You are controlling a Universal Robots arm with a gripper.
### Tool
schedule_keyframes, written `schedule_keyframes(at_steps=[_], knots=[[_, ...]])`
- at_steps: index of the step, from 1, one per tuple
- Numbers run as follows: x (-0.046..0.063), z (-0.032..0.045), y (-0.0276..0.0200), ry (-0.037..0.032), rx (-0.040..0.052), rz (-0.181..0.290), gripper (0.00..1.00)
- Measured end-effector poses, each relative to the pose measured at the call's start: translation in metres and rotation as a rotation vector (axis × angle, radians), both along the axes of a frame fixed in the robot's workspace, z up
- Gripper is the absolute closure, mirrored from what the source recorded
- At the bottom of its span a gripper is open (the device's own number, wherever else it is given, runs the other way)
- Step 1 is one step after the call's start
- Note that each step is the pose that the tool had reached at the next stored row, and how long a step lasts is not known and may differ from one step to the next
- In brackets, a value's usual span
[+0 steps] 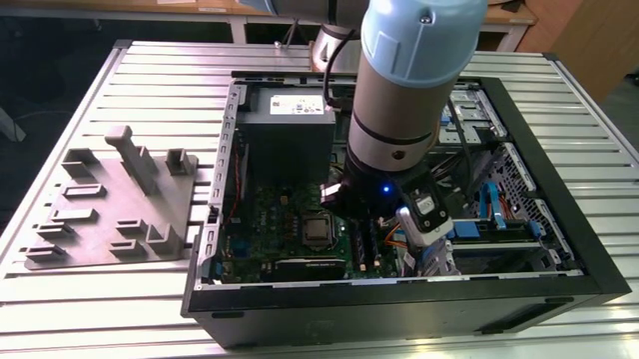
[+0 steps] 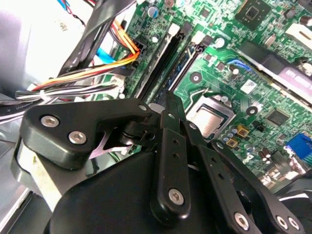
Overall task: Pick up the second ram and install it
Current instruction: 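Press down the second ram until it locks into place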
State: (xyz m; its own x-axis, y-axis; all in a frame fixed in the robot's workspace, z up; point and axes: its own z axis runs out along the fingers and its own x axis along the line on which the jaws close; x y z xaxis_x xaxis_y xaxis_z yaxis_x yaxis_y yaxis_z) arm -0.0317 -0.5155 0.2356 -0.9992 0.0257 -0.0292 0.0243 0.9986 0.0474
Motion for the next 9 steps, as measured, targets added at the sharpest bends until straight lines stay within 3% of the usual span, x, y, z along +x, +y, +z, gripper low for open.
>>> schedule_keyframes(at_steps=[9], knots=[[0.0, -0.0004, -0.0031, -0.0001, 0.0, 0.0, 0.9]])
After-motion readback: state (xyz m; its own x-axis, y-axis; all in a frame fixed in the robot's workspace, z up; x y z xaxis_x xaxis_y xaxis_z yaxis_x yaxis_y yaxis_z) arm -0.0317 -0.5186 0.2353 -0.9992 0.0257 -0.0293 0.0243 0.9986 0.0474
